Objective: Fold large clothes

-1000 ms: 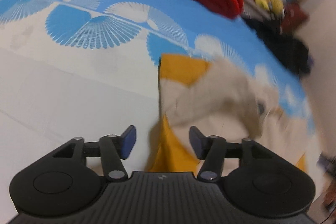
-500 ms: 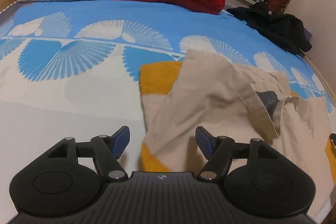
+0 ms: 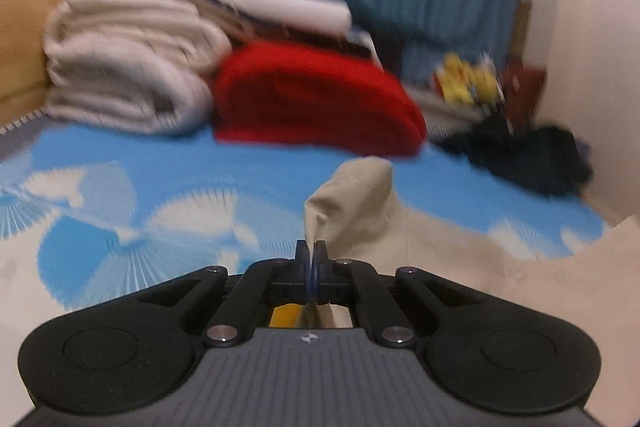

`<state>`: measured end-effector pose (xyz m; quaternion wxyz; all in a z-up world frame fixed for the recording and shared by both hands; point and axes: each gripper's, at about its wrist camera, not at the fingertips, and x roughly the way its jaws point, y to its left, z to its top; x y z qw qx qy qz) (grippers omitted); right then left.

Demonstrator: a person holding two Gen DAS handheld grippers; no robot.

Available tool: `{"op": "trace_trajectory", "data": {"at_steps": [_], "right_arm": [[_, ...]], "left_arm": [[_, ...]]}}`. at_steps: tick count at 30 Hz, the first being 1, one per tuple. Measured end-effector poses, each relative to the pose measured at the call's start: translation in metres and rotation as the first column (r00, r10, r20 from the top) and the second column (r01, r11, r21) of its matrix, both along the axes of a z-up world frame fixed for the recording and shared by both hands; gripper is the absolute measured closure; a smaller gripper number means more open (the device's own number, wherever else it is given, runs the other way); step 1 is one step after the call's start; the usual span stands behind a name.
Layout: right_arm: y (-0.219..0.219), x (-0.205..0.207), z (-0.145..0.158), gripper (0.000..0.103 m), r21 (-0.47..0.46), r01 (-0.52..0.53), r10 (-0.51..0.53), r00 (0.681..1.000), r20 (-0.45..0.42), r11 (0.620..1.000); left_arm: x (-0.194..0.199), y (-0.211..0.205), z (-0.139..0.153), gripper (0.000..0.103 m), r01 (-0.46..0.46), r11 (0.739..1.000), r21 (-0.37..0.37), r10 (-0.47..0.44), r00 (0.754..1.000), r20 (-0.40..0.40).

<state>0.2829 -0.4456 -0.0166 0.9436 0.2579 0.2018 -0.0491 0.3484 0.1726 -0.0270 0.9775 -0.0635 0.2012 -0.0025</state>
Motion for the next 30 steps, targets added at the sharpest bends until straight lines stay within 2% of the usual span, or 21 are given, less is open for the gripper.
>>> {"op": "trace_trajectory", "data": {"at_steps": [2,4,6,8,10,12,14,16,17,18,19,20,21,22,23,24,26,28,30], "right_arm": [[0.0,0.007,0.007,0.101,0.016,0.056,-0.057,0.997,0.057,0.998],[0.005,0.026,0.0,0.101,-0.019,0.075,-0.075,0.997,0.026,0.997],[0.009,0.052,-0.021,0.101,-0.053,0.084,-0.089,0.991,-0.097,0.995],[0.008,0.075,-0.051,0.101,-0.072,0.082,-0.097,0.967,-0.235,0.994],[0.009,0.089,-0.075,0.101,-0.08,0.073,-0.095,0.942,-0.321,0.994],[0.012,0.094,-0.081,0.101,-0.096,0.08,-0.109,0.935,-0.338,0.992],[0.013,0.093,-0.066,0.101,-0.115,0.103,-0.131,0.951,-0.28,0.988],[0.015,0.09,-0.054,0.102,-0.138,0.115,-0.145,0.962,-0.23,0.984],[0.016,0.091,-0.055,0.102,-0.142,0.117,-0.149,0.959,-0.242,0.983],[0.016,0.093,-0.06,0.101,-0.143,0.113,-0.149,0.949,-0.277,0.983],[0.015,0.095,-0.066,0.099,-0.131,0.101,-0.139,0.934,-0.33,0.986],[0.014,0.094,-0.073,0.099,-0.111,0.094,-0.13,0.916,-0.379,0.989],[0.014,0.088,-0.074,0.096,-0.106,0.113,-0.145,0.909,-0.389,0.988],[0.014,0.08,-0.066,0.089,-0.108,0.137,-0.168,0.912,-0.373,0.985],[0.014,0.07,-0.053,0.088,-0.119,0.162,-0.194,0.918,-0.345,0.98],[0.014,0.062,-0.04,0.088,-0.121,0.172,-0.202,0.926,-0.319,0.978],[0.014,0.042,-0.013,0.083,-0.096,0.159,-0.18,0.944,-0.277,0.983],[0.016,0.02,0.01,0.082,-0.064,0.134,-0.145,0.959,-0.243,0.989],[0.022,-0.009,0.028,0.078,-0.05,0.077,-0.086,0.972,-0.219,0.996]], "left_arm": [[0.014,0.0,-0.002,0.102,-0.049,0.999,0.01,0.049,0.999,0.013],[0.034,0.002,-0.013,0.102,-0.078,0.997,0.0,0.077,0.996,-0.04],[0.058,0.005,-0.036,0.102,-0.074,0.997,0.001,0.073,0.985,-0.155],[0.079,0.003,-0.068,0.102,-0.048,0.998,0.038,0.057,0.951,-0.304],[0.086,0.003,-0.085,0.102,-0.037,0.998,0.046,0.051,0.934,-0.355],[0.086,0.007,-0.076,0.102,-0.041,0.998,0.038,0.051,0.945,-0.322],[0.082,0.009,-0.059,0.102,-0.047,0.999,-0.001,0.046,0.968,-0.247],[0.079,0.011,-0.053,0.101,-0.04,0.999,-0.003,0.038,0.975,-0.221],[0.084,0.009,-0.055,0.097,-0.039,0.999,0.007,0.04,0.966,-0.254],[0.087,0.006,-0.061,0.09,-0.041,0.999,0.019,0.045,0.948,-0.315],[0.09,0.005,-0.07,0.083,-0.035,0.999,0.022,0.04,0.914,-0.405],[0.092,0.006,-0.071,0.083,-0.027,0.999,0.02,0.033,0.891,-0.453],[0.087,0.007,-0.066,0.082,-0.034,0.999,0.034,0.046,0.886,-0.461],[0.08,0.007,-0.057,0.082,-0.046,0.998,0.05,0.063,0.89,-0.451],[0.071,0.009,-0.042,0.079,-0.061,0.997,0.046,0.075,0.899,-0.432],[0.061,0.012,-0.025,0.071,-0.076,0.997,0.016,0.075,0.908,-0.413],[0.041,0.016,0.004,0.066,-0.092,0.995,-0.039,0.069,0.915,-0.397],[0.013,0.013,0.027,0.065,-0.075,0.996,-0.05,0.05,0.921,-0.386],[-0.018,0.006,0.043,0.058,-0.042,0.998,-0.047,0.02,0.924,-0.382]]}}
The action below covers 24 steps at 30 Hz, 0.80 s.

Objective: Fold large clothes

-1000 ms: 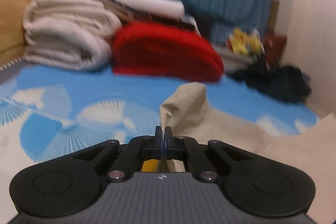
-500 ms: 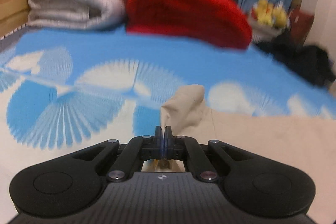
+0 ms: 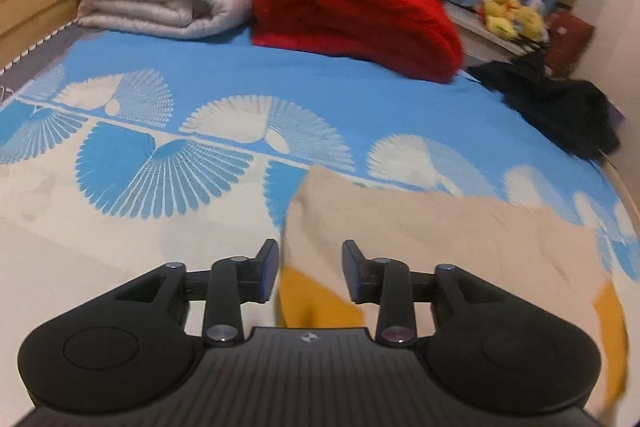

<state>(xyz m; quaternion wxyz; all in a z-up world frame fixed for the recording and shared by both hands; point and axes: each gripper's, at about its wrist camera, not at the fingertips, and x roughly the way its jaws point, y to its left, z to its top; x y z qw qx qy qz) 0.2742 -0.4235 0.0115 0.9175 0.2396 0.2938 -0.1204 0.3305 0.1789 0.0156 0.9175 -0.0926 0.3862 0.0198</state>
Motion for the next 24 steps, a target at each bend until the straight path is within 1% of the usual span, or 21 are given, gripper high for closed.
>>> {"op": "trace_trajectory", "data": {"at_steps": [1,2,3,4,6,8,9,11,13,15,18,22,24], "right_arm": [[0.005,-0.014,0.004,0.07,-0.01,-0.032,0.032,0.999,0.0,0.999],[0.009,-0.022,0.004,0.064,-0.024,-0.06,0.06,0.998,-0.012,0.998],[0.014,-0.033,0.001,0.057,-0.041,-0.085,0.084,0.996,-0.035,0.995],[0.019,-0.041,-0.007,0.057,-0.055,-0.107,0.104,0.993,-0.062,0.993],[0.024,-0.053,-0.032,0.057,-0.059,-0.129,0.12,0.984,-0.13,0.99],[0.025,-0.057,-0.061,0.057,-0.069,-0.145,0.124,0.961,-0.245,0.987],[0.024,-0.056,-0.071,0.057,-0.075,-0.143,0.113,0.945,-0.306,0.987],[0.018,-0.056,-0.083,0.058,-0.053,-0.123,0.098,0.937,-0.334,0.991],[0.013,-0.056,-0.096,0.058,-0.022,-0.115,0.097,0.913,-0.397,0.993],[0.014,-0.054,-0.105,0.058,-0.007,-0.124,0.109,0.894,-0.435,0.992],[0.018,-0.053,-0.109,0.056,-0.037,-0.151,0.117,0.879,-0.463,0.988],[0.021,-0.053,-0.115,0.055,-0.058,-0.17,0.117,0.852,-0.51,0.984],[0.021,-0.057,-0.116,0.055,-0.06,-0.168,0.114,0.85,-0.515,0.984]], "left_arm": [[-0.016,-0.004,0.002,0.057,0.017,1.0,-0.012,-0.017,1.0,0.0],[-0.031,-0.009,0.001,0.057,0.037,0.999,-0.026,-0.037,0.999,-0.002],[-0.041,-0.016,-0.005,0.057,0.066,0.997,-0.031,-0.066,0.998,-0.012],[-0.05,-0.024,-0.012,0.057,0.086,0.996,-0.021,-0.086,0.996,-0.023],[-0.062,-0.038,-0.04,0.057,0.106,0.994,0.019,-0.104,0.992,-0.071],[-0.063,-0.051,-0.063,0.057,0.145,0.986,0.084,-0.127,0.975,-0.183],[-0.063,-0.057,-0.07,0.057,0.158,0.981,0.116,-0.131,0.968,-0.214],[-0.064,-0.065,-0.075,0.057,0.178,0.972,0.152,-0.141,0.964,-0.227],[-0.065,-0.071,-0.076,0.057,0.195,0.965,0.174,-0.153,0.961,-0.229],[-0.065,-0.074,-0.076,0.057,0.2,0.962,0.184,-0.155,0.961,-0.23],[-0.061,-0.067,-0.08,0.057,0.182,0.968,0.171,-0.139,0.962,-0.237],[-0.057,-0.062,-0.085,0.057,0.175,0.969,0.173,-0.128,0.959,-0.251],[-0.055,-0.059,-0.086,0.056,0.17,0.971,0.166,-0.124,0.958,-0.258]]}}
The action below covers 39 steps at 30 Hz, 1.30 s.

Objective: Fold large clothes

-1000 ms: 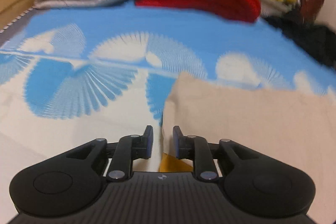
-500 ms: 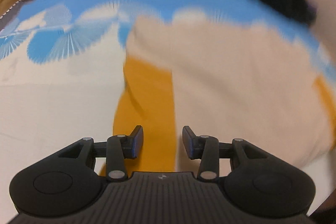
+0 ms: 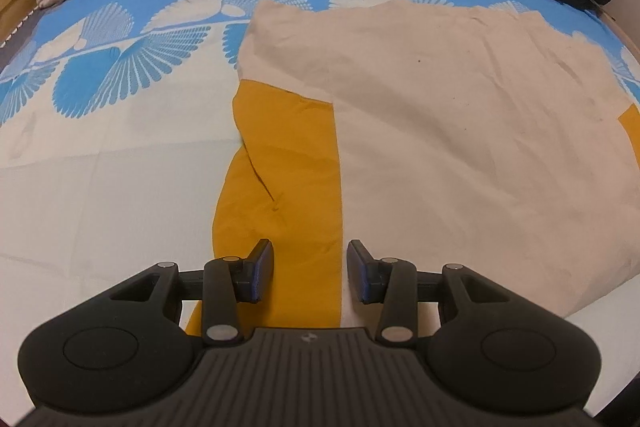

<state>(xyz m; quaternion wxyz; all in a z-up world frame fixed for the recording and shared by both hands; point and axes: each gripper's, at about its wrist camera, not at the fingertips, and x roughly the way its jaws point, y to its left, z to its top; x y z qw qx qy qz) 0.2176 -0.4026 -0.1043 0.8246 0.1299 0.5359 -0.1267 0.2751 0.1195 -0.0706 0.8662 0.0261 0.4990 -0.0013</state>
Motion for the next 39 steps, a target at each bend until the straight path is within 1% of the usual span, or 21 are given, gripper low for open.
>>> {"op": "trace_trajectory", "data": {"at_steps": [2,3,4,5,6,7,10,13,15,18,20,21,22,24,26,28,30,32,34,36,39], "right_arm": [[-0.002,0.0,0.001,0.055,0.004,0.012,-0.012,1.0,0.006,1.0],[-0.004,0.0,0.003,0.054,0.007,0.024,-0.024,1.0,0.014,1.0],[-0.006,-0.001,0.004,0.052,0.011,0.041,-0.041,0.999,0.029,0.999],[-0.008,-0.002,0.007,0.051,0.015,0.058,-0.058,0.997,0.044,0.998],[-0.011,-0.003,0.009,0.049,0.018,0.078,-0.079,0.995,0.06,0.997],[-0.015,-0.004,0.01,0.047,0.021,0.102,-0.104,0.992,0.072,0.995],[-0.026,-0.005,0.009,0.044,0.041,0.168,-0.171,0.982,0.083,0.985],[-0.035,-0.004,0.0,0.04,0.092,0.199,-0.205,0.977,0.059,0.976],[-0.038,-0.003,-0.005,0.038,0.116,0.209,-0.215,0.976,0.038,0.971],[-0.043,-0.003,-0.009,0.037,0.146,0.233,-0.239,0.971,0.022,0.961],[-0.043,-0.002,-0.01,0.037,0.153,0.235,-0.24,0.971,0.016,0.96],[-0.042,-0.001,-0.01,0.038,0.152,0.228,-0.233,0.972,0.016,0.962],[-0.041,-0.001,-0.01,0.046,0.156,0.219,-0.224,0.974,0.017,0.963],[-0.04,0.002,-0.009,0.059,0.18,0.198,-0.206,0.978,0.026,0.964],[-0.038,0.003,-0.009,0.082,0.185,0.186,-0.193,0.981,0.025,0.965],[-0.039,0.002,-0.007,0.093,0.218,0.192,-0.203,0.979,0.031,0.957],[-0.037,0.001,-0.003,0.097,0.235,0.193,-0.208,0.977,0.043,0.953],[-0.031,0.002,0.002,0.099,0.252,0.17,-0.19,0.98,0.058,0.953],[-0.022,0.003,0.007,0.1,0.261,0.132,-0.157,0.985,0.077,0.956],[-0.012,0.005,0.012,0.1,0.291,0.093,-0.126,0.987,0.097,0.952],[0.0,0.006,0.019,0.1,0.309,0.038,-0.076,0.991,0.111,0.95]], "left_arm": [[0.0,0.005,0.0,0.05,-0.018,1.0,-0.018,0.018,1.0,-0.009],[0.001,0.011,0.001,0.041,-0.041,0.999,-0.035,0.041,0.999,-0.014],[0.002,0.02,0.002,0.036,-0.075,0.996,-0.054,0.074,0.997,-0.018],[0.003,0.031,0.002,0.026,-0.125,0.989,-0.079,0.124,0.992,-0.021],[0.003,0.044,0.002,0.021,-0.189,0.976,-0.109,0.187,0.982,-0.034],[0.004,0.057,0.0,0.021,-0.246,0.959,-0.141,0.241,0.969,-0.054],[0.003,0.094,-0.014,0.021,-0.4,0.875,-0.273,0.367,0.916,-0.163],[0.004,0.112,-0.029,0.022,-0.474,0.788,-0.392,0.4,0.879,-0.26],[0.009,0.114,-0.036,0.022,-0.492,0.755,-0.434,0.398,0.869,-0.293],[0.015,0.11,-0.04,0.024,-0.492,0.756,-0.433,0.398,0.869,-0.293],[0.017,0.103,-0.04,0.045,-0.459,0.764,-0.453,0.37,0.887,-0.275],[0.017,0.1,-0.041,0.062,-0.446,0.763,-0.469,0.354,0.894,-0.273],[0.017,0.096,-0.041,0.077,-0.435,0.763,-0.479,0.342,0.899,-0.272],[0.017,0.091,-0.04,0.088,-0.394,0.785,-0.478,0.309,0.918,-0.249],[0.016,0.088,-0.037,0.092,-0.372,0.797,-0.476,0.296,0.927,-0.23],[0.014,0.09,-0.03,0.094,-0.341,0.803,-0.489,0.275,0.939,-0.205],[0.009,0.094,-0.02,0.095,-0.308,0.811,-0.497,0.254,0.951,-0.175],[0.002,0.105,-0.01,0.097,-0.302,0.803,-0.514,0.259,0.953,-0.156],[-0.007,0.12,-0.002,0.097,-0.314,0.791,-0.524,0.278,0.949,-0.149],[-0.016,0.131,0.006,0.097,-0.315,0.807,-0.5,0.291,0.948,-0.128],[-0.026,0.15,0.016,0.092,-0.341,0.805,-0.485,0.328,0.938,-0.115]]}}
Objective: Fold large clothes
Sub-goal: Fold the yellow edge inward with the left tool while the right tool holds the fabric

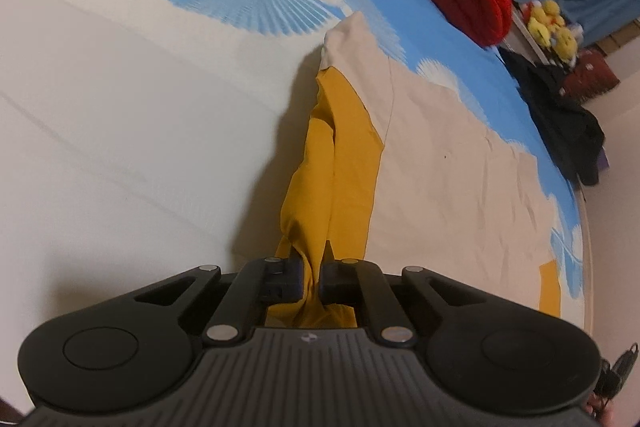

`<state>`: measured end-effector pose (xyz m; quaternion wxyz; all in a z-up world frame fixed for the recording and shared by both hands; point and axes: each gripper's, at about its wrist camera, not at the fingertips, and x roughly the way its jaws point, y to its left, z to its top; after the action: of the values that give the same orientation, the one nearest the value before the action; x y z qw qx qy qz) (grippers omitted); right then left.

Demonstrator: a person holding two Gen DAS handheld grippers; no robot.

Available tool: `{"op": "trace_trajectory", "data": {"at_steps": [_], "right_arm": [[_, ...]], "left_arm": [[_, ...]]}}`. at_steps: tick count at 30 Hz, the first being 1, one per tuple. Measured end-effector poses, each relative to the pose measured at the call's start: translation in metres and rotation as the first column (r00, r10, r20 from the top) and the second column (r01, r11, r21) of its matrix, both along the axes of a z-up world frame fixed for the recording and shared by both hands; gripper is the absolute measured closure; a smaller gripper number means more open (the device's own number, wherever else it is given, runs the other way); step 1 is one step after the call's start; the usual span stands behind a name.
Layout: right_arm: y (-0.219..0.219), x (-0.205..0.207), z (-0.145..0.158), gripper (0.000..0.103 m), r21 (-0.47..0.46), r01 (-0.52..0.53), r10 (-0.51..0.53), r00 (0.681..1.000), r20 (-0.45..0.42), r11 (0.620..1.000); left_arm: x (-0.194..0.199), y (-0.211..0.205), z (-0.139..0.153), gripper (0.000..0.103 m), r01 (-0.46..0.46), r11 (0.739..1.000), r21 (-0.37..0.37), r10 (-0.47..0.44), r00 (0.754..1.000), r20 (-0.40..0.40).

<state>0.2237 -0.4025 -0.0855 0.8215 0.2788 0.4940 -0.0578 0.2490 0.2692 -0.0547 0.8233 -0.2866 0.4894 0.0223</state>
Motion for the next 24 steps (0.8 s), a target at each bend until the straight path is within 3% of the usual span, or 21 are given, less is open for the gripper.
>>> {"op": "trace_trajectory", "data": {"at_steps": [2,3,4,5,8,10,14,18,22,24], "right_arm": [[0.004,-0.002,0.001,0.101,-0.025,-0.011,0.011,1.0,-0.026,1.0],[0.002,-0.004,0.001,0.101,-0.029,-0.002,0.001,0.999,-0.04,1.0],[-0.001,-0.006,0.001,0.101,-0.03,0.01,-0.012,0.998,-0.057,0.999],[-0.003,-0.008,0.0,0.101,-0.027,0.018,-0.02,0.997,-0.07,0.999],[-0.003,-0.016,0.0,0.101,-0.043,-0.004,0.0,0.996,-0.094,0.999],[-0.004,-0.019,-0.003,0.101,-0.052,-0.002,-0.004,0.993,-0.121,0.999],[-0.001,-0.023,-0.007,0.101,-0.04,0.013,-0.018,0.991,-0.132,0.999],[0.003,-0.023,0.0,0.098,-0.087,0.022,-0.031,0.994,-0.108,0.996],[0.009,-0.022,0.021,0.096,-0.21,0.043,-0.047,0.999,-0.014,0.977],[0.008,-0.017,0.031,0.095,-0.227,0.057,-0.049,0.998,0.039,0.972]], "left_arm": [[-0.004,0.009,0.006,0.083,-0.02,1.0,-0.006,0.02,1.0,0.017],[-0.004,0.011,0.009,0.062,-0.024,1.0,-0.006,0.024,0.999,0.026],[-0.006,0.011,0.013,0.034,-0.028,1.0,-0.001,0.028,0.999,0.028],[-0.009,0.011,0.016,0.025,-0.036,0.999,0.007,0.035,0.999,0.027],[-0.016,0.009,0.015,0.023,-0.05,0.998,-0.023,0.049,0.998,-0.03],[-0.022,0.009,0.005,0.023,-0.048,0.995,-0.088,0.039,0.995,-0.094],[-0.018,0.003,-0.019,0.023,-0.073,0.99,-0.121,0.046,0.977,-0.208],[-0.012,0.002,-0.041,0.023,-0.14,0.971,-0.196,0.097,0.972,-0.214],[-0.001,-0.001,-0.062,0.023,-0.203,0.952,-0.23,0.15,0.962,-0.227],[0.004,-0.006,-0.066,0.023,-0.24,0.94,-0.242,0.188,0.958,-0.218]]}}
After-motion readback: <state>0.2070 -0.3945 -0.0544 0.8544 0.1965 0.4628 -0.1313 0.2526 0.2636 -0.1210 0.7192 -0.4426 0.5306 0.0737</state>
